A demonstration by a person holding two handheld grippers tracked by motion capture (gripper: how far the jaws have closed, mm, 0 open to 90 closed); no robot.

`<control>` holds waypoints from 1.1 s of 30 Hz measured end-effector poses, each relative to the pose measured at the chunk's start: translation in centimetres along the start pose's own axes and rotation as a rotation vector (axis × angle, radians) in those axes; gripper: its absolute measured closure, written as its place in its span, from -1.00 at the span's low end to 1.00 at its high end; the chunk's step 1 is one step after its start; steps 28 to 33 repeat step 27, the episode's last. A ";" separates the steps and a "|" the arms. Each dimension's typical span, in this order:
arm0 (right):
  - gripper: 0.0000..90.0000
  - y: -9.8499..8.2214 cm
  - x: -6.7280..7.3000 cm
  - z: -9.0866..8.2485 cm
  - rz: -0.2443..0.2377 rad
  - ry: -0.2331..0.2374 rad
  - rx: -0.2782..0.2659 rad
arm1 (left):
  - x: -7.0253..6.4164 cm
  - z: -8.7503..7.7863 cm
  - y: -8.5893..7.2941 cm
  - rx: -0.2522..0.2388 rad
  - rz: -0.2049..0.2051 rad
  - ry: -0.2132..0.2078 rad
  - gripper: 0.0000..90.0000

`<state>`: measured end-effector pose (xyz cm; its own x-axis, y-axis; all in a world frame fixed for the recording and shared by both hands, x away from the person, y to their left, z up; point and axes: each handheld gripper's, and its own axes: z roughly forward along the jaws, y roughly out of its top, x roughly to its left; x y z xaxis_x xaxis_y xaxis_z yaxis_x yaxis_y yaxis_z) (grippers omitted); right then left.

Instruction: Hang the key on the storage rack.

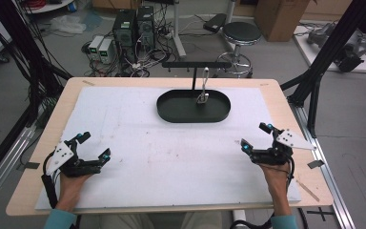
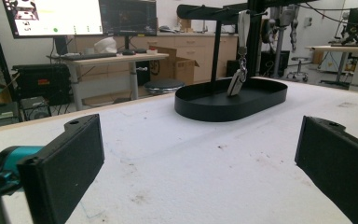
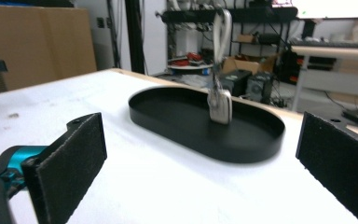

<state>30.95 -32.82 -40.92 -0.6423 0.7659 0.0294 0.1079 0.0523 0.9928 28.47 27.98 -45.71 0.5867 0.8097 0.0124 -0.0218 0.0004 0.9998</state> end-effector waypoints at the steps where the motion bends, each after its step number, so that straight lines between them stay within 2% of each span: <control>1: -0.98 -0.4 -0.1 -0.2 -0.002 -0.005 -0.006 | -0.1 0.0 0.0 0.003 0.001 0.000 -0.96; 5: -0.98 -1.8 -0.2 -1.2 0.023 -0.021 -0.031 | -0.2 -0.1 0.1 0.015 0.006 -0.006 -0.96; 8: -0.98 -2.8 -0.3 -1.8 0.037 -0.013 -0.089 | -0.4 -0.3 0.1 0.011 0.015 -0.008 -0.96; 11: -0.98 -3.4 -0.3 -2.1 0.019 -0.018 -0.123 | -0.5 -0.5 0.0 -0.004 0.009 -0.007 -0.96; 15: -0.98 -4.3 -0.5 -2.0 0.043 -0.039 -0.118 | -0.5 -0.7 0.0 -0.007 0.006 -0.009 -0.96; 18: -0.98 -4.9 -0.7 -1.6 0.062 -0.035 -0.107 | -0.6 -0.7 0.0 -0.011 0.008 -0.011 -0.96; 21: -0.98 -4.9 -0.6 -1.5 0.051 -0.035 -0.100 | -0.6 -0.7 0.0 -0.011 0.009 -0.011 -0.96; 24: -0.98 -4.9 -0.3 -1.4 0.019 -0.036 -0.087 | -0.5 -0.7 0.0 -0.012 0.006 -0.013 -0.96; 33: -0.98 -4.9 -0.3 -1.4 0.019 -0.040 -0.089 | -0.6 -0.8 -0.1 -0.016 0.006 -0.011 -0.96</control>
